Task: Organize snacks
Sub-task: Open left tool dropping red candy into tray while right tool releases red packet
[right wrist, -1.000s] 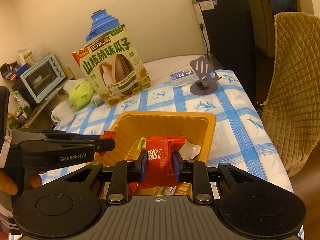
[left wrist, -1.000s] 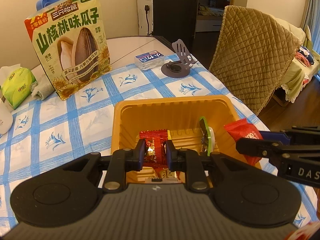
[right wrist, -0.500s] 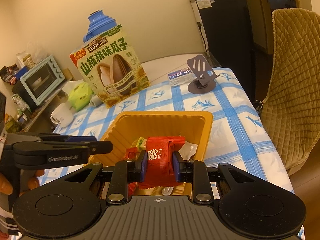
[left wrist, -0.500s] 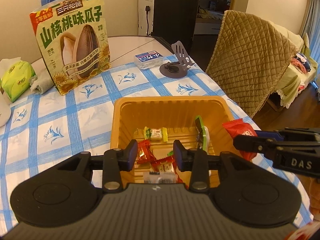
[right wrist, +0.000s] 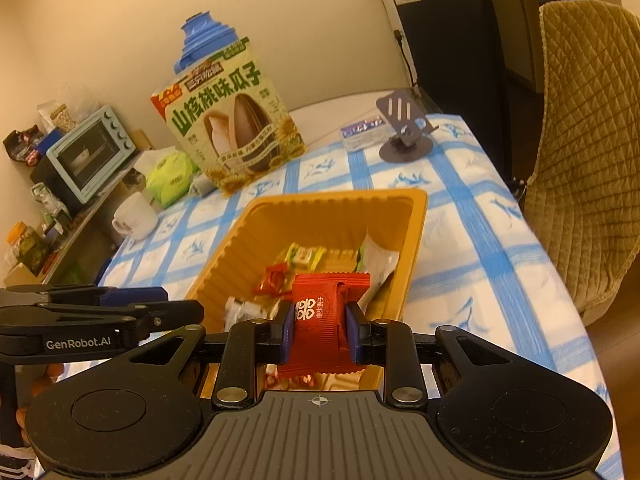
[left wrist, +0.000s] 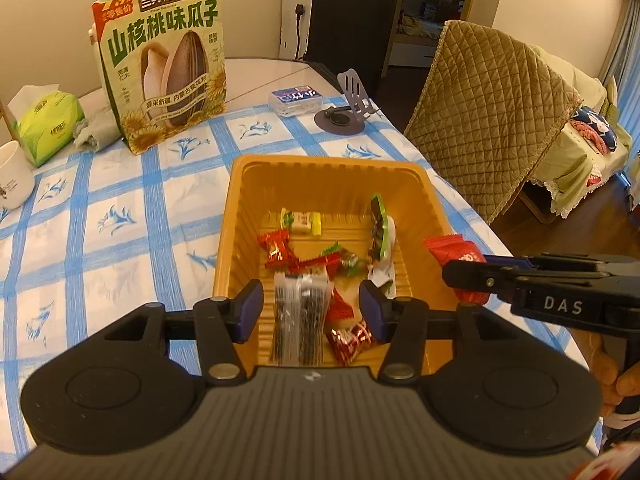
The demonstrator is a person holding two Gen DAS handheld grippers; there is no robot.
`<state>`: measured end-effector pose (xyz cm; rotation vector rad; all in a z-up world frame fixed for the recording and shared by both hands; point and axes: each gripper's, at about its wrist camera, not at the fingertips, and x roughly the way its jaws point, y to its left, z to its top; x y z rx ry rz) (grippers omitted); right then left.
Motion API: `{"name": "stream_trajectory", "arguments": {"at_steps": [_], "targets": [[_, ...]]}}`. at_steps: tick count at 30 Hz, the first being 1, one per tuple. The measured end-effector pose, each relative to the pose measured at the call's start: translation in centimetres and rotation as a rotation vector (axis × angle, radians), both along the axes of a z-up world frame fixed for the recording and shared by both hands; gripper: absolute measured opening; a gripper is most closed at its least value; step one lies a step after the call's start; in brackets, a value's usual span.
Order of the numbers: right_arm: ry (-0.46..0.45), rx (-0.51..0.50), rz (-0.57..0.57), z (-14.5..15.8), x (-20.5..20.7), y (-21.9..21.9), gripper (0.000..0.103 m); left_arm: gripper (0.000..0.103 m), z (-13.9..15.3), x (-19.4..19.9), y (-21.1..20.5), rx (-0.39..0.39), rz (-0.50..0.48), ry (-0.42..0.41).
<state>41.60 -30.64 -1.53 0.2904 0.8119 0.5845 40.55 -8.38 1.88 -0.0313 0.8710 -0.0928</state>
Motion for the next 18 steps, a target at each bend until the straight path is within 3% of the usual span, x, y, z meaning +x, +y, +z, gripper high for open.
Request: {"name": "stream_trajectory", "arguments": {"at_steps": [11,18], "targets": [[-0.010,-0.019,0.014,0.4,-1.2,1.2,0.027,0.052,0.6,-2.0,0.0,0.007,0.025,0.003],[-0.068,-0.026,-0.006,1.0,-1.5,1.7,0.028,0.057,1.3,-3.2,0.1,0.015,0.033,-0.019]]}}
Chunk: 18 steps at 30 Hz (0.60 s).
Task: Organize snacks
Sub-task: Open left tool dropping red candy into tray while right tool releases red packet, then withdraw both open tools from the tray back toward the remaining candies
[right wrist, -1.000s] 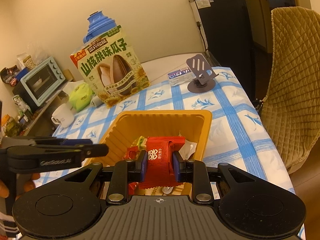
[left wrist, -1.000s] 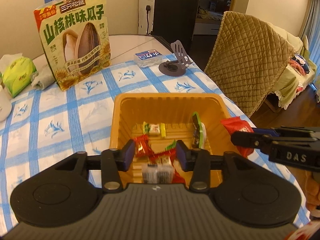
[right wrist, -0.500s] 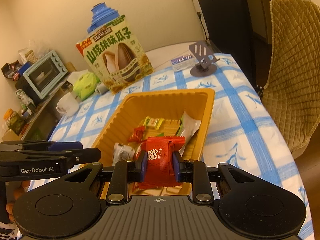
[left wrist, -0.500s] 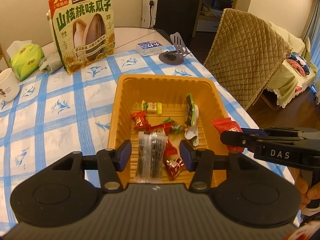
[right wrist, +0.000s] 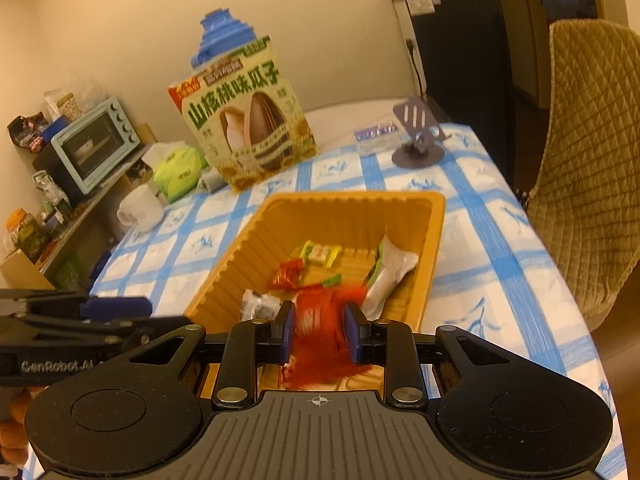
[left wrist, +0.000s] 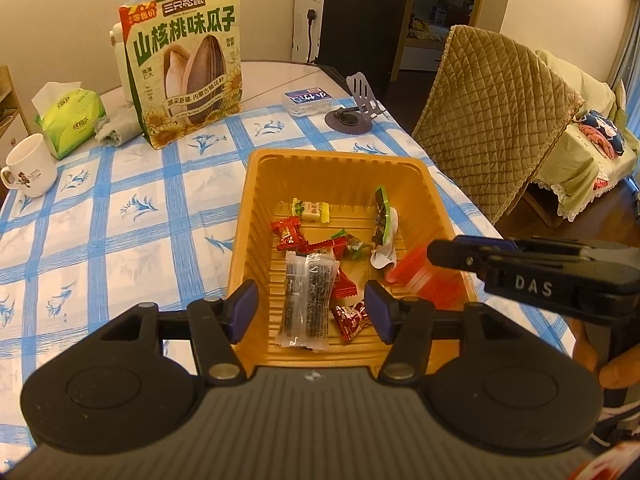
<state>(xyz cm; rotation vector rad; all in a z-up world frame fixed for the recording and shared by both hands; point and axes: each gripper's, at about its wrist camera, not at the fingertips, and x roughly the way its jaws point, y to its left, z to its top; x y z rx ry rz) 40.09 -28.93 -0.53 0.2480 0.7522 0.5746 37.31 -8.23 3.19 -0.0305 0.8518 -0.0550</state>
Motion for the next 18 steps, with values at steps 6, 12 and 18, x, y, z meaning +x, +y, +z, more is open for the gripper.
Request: {"name": "stream_trajectory", "arguments": {"at_steps": [6,12,18], "targets": [[-0.023,0.009,-0.023,0.4,-1.0,-0.4,0.064,0.066,0.5,-1.6,0.4,0.006,0.012,-0.009],[-0.005,0.016,-0.010,1.0,-3.0,-0.8,0.069,0.072,1.4,-3.7,1.0,0.004,0.024,-0.029],[-0.014,0.023,-0.022,2.4,-5.6,-1.1,0.082,0.078,2.6,-6.3,1.6,-0.009,0.031,-0.059]]}}
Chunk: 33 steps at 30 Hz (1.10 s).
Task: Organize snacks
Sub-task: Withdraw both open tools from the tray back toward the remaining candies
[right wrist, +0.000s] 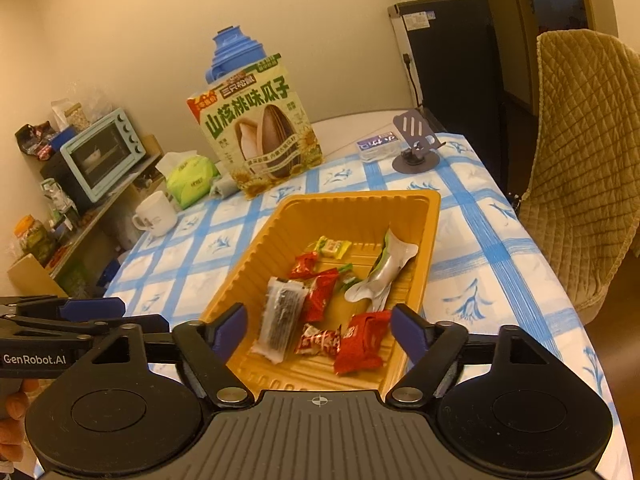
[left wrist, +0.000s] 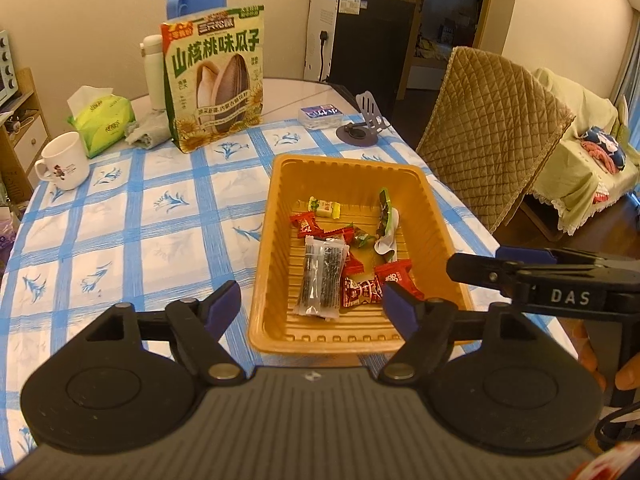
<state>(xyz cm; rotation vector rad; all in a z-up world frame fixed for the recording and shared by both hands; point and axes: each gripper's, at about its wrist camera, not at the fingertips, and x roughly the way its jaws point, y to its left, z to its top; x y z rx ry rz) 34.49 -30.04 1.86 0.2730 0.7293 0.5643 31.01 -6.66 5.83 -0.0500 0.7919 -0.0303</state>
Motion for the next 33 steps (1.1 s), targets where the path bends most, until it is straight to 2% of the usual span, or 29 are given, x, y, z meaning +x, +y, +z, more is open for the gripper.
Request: {"name": "stream_trajectory", "arguments": {"at_steps": [8,16,25,33], "targets": [[-0.021,0.001,-0.022,2.0,-4.1,-0.4,0.089,0.081,1.9,-4.2,0.7,-0.018,-0.004,-0.038],[-0.024,-0.001,-0.042,3.3,-8.8,-0.2,0.091,0.082,3.3,-9.2,2.0,-0.047,0.001,-0.064],[-0.022,-0.021,-0.040,3.7,-14.2,0.4,0.091,0.084,3.7,-15.0,3.7,-0.066,0.000,-0.062],[-0.002,-0.063,-0.020,2.8,-18.8,1.1,0.091,0.084,2.9,-19.6,4.8,-0.080,-0.017,-0.035]]}}
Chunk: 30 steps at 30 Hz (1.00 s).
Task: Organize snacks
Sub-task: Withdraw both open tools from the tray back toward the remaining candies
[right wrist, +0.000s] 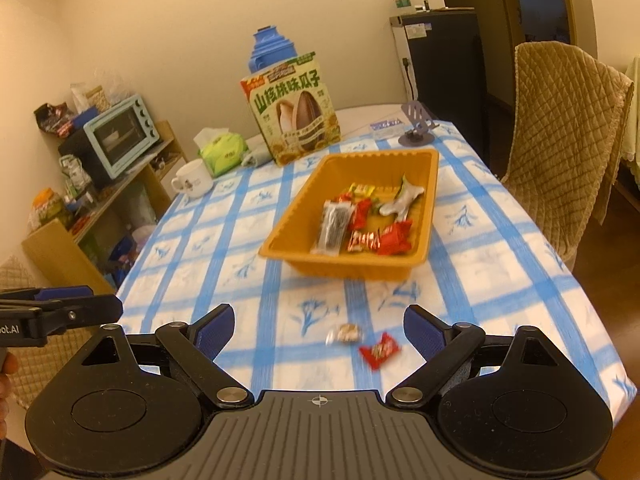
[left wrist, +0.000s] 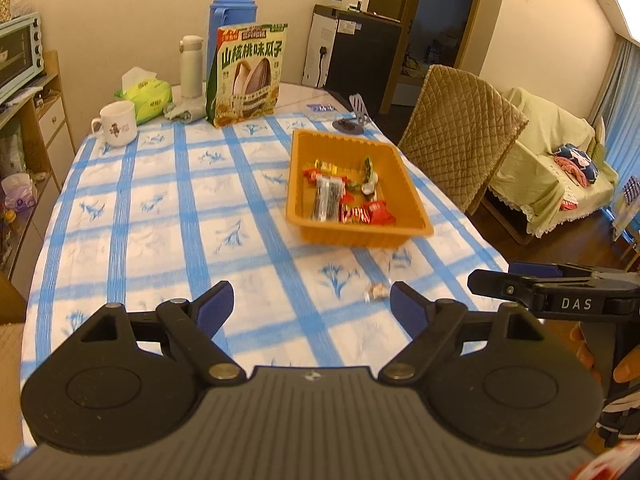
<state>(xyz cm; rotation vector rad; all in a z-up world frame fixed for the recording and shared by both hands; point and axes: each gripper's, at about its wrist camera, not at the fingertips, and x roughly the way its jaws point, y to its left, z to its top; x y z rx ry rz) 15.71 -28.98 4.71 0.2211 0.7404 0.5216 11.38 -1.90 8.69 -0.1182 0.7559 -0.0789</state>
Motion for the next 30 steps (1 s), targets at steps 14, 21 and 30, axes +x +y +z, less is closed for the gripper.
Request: {"name": "stream_trajectory", "arguments": {"at_steps": [14,21,30], "targets": [[0.079,-0.058,-0.005,-2.5,-5.8,0.8,0.091,0.084,-3.4,-5.3,1.6,-0.006,-0.008,0.095],[0.103,-0.085,-0.007,-3.6,-7.9,1.3,0.091,0.084,-4.9,-6.7,1.0,-0.007,-0.038,0.127],[0.157,-0.123,-0.001,-5.2,-9.5,2.2,0.091,0.084,-6.6,-7.5,0.5,-0.012,-0.064,0.170]]}}
